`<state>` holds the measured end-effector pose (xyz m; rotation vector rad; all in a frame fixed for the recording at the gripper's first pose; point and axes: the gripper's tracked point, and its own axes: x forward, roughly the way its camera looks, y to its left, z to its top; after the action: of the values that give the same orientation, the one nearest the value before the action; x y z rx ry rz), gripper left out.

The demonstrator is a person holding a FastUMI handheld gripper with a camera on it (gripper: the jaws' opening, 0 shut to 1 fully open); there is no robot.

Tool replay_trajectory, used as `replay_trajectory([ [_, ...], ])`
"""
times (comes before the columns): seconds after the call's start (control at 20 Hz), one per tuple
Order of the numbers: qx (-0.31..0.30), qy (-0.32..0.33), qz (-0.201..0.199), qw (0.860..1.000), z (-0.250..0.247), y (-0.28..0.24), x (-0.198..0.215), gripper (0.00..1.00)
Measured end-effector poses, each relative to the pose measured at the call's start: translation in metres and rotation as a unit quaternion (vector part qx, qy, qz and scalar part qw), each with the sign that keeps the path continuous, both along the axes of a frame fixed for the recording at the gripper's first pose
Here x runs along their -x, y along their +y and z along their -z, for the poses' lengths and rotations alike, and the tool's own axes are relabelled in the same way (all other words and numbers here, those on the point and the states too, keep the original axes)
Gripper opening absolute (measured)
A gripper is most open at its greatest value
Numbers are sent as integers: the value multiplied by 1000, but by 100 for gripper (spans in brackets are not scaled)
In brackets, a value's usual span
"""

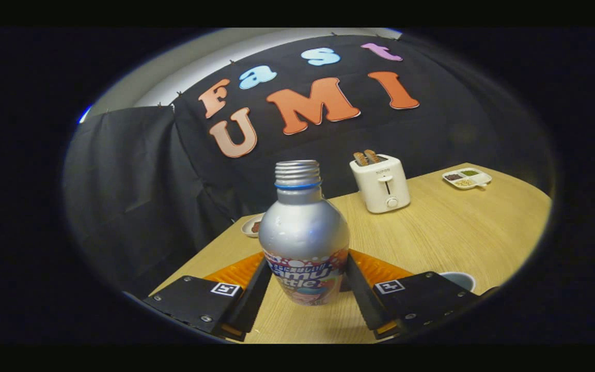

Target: Take the bottle from table, then pour the juice into the cup, finally place the bottle on the coaster

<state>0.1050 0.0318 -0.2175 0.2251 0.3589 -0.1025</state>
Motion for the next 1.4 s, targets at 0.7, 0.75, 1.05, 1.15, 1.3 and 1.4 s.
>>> replay_trajectory([
  [0.7,98,50,38,993,63,-23,-57,79],
  [0.75,102,43,38,993,62,-23,-58,79],
  [1.05,121,69,28,990,73,-20,-50,83],
  [1.15,141,58,25,988,65,-20,-45,92],
  [1.3,137,36,9,990,43,-10,-33,97],
  [1.4,131,21,-6,991,26,-4,-23,97],
])
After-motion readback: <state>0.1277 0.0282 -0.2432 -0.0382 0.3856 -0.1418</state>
